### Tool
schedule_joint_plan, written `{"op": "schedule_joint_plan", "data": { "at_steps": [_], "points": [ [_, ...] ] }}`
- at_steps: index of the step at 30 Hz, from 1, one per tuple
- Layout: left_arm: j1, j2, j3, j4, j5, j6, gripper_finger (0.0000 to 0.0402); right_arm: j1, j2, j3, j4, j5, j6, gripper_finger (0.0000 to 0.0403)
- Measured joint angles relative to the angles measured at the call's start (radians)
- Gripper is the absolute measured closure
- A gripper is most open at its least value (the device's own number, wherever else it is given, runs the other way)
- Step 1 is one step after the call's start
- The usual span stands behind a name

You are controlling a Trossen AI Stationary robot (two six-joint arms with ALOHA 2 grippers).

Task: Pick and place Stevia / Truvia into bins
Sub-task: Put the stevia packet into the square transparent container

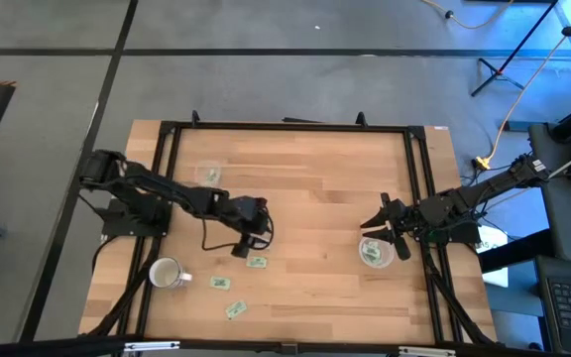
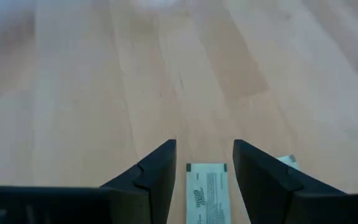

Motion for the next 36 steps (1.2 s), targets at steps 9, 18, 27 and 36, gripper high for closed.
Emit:
{"op": "schedule_joint_plan", "data": {
  "at_steps": [9,18,27,36],
  "points": [
    [0.008,0.136,0.043,0.021,0.021,0.041,0.0250,0.000,0.000,0.000,-0.001,0.000,0.001,0.0280],
    [0.029,0.213,0.047,-0.012,0.039,0.031,0.0256,0.000,0.000,0.000,-0.001,0.000,0.002,0.0280],
    [0.034,0.253,0.052,-0.003,0.044,0.040,0.0256,0.000,0.000,0.000,-0.001,0.000,0.002,0.0280],
    [0.034,0.256,0.052,-0.023,0.039,0.051,0.0280,0.000,0.000,0.000,-0.008,0.000,0.002,0.0280]
  ]
}}
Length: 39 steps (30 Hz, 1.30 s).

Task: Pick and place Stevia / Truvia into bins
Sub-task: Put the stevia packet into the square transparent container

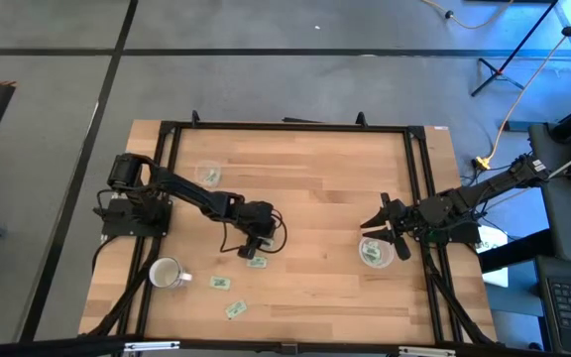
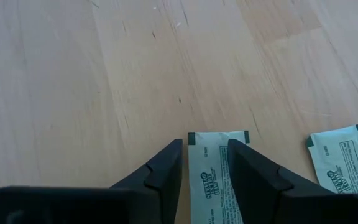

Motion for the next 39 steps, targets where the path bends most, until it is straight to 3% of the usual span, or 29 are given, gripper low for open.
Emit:
{"op": "schedule_joint_plan", "data": {
  "at_steps": [27,32,39],
  "points": [
    [-0.001,-0.013,-0.005,-0.006,0.000,0.000,0.0366,0.000,0.000,0.000,-0.009,0.000,0.000,0.0280],
    [-0.001,-0.059,-0.010,-0.043,-0.004,0.000,0.0386,0.000,0.000,0.000,-0.009,0.000,0.000,0.0280],
    [0.024,-0.206,-0.011,-0.230,-0.013,-0.035,0.0395,0.000,0.000,0.000,-0.012,0.000,0.000,0.0280]
  ]
}}
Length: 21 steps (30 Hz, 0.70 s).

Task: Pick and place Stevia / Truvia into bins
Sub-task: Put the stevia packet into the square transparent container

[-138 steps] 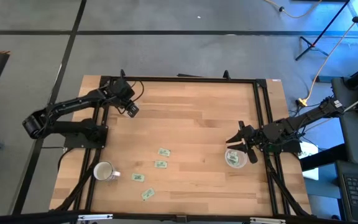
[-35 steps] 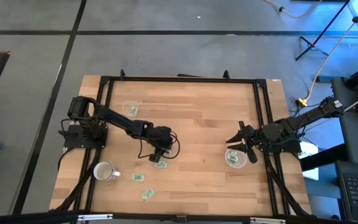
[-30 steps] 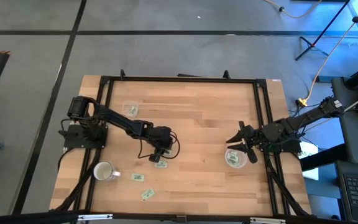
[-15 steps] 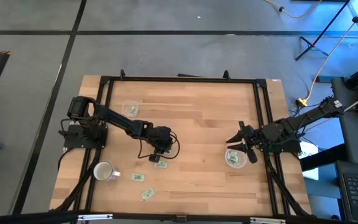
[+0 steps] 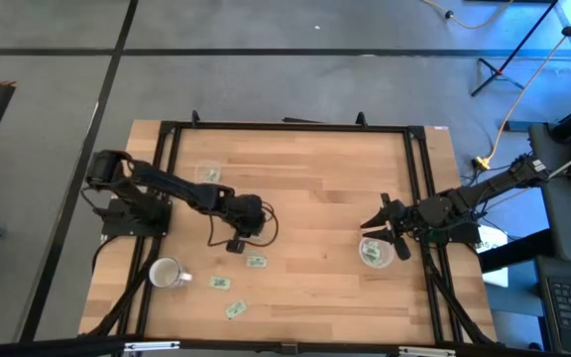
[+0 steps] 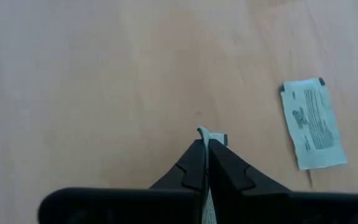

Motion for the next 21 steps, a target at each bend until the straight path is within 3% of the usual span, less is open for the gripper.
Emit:
{"op": "schedule_joint_plan", "data": {
  "at_steps": [4,16,21],
  "points": [
    [0.043,-0.136,0.002,-0.098,-0.053,-0.074,0.0392,0.000,0.000,0.000,0.000,0.000,0.000,0.0280],
    [0.193,-0.464,-0.001,-0.461,-0.421,-0.170,0.0390,0.000,0.000,0.000,0.001,0.000,0.000,0.0280],
    [0.295,-0.545,-0.067,-0.466,-0.438,-0.227,0.0395,0.000,0.000,0.000,0.000,0.000,0.000,0.0280]
  ]
}}
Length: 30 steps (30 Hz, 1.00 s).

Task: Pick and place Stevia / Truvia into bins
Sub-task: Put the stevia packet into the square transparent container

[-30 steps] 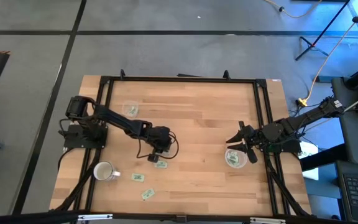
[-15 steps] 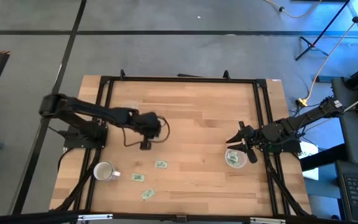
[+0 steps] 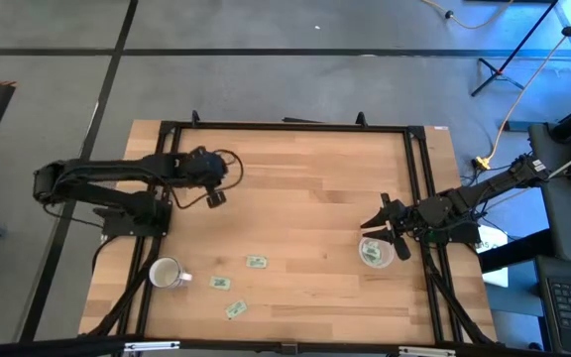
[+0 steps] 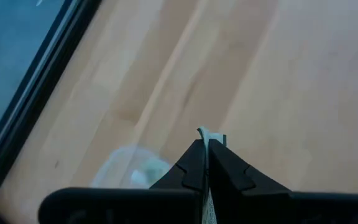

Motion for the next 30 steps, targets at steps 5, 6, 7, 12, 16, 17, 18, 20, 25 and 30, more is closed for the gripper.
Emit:
{"op": "schedule_joint_plan", "data": {
  "at_steps": [5,6,7,12,16,17,18,20,25,30],
  "points": [
    [0.110,-0.068,-0.089,0.028,0.007,-0.003,0.0391,0.000,0.000,0.000,0.000,0.000,0.000,0.0280],
    [0.128,-0.079,-0.106,0.047,0.006,-0.003,0.0390,0.000,0.000,0.000,0.000,0.000,0.000,0.0280],
    [0.145,-0.085,-0.120,0.069,0.006,-0.003,0.0390,0.000,0.000,0.000,-0.001,0.000,0.000,0.0280],
    [0.213,-0.087,-0.172,0.145,0.002,0.007,0.0393,0.000,0.000,0.000,-0.001,0.000,0.000,0.0280],
    [0.252,-0.073,-0.197,0.150,-0.012,0.016,0.0393,0.000,0.000,0.000,-0.001,0.000,0.000,0.0280],
    [0.259,-0.072,-0.202,0.152,-0.019,0.016,0.0392,0.000,0.000,0.000,-0.001,0.000,0.000,0.0280],
    [0.266,-0.071,-0.206,0.158,-0.019,0.018,0.0390,0.000,0.000,0.000,-0.001,0.000,0.000,0.0280],
    [0.276,-0.070,-0.215,0.182,-0.019,0.026,0.0388,0.000,0.000,0.000,-0.002,0.000,-0.001,0.0280],
    [0.283,-0.070,-0.246,0.218,-0.012,0.026,0.0389,0.000,0.000,0.000,-0.002,0.000,-0.001,0.0280],
    [0.283,-0.069,-0.254,0.217,-0.017,0.026,0.0388,0.000,0.000,0.000,-0.002,0.000,-0.001,0.0280]
  ]
}}
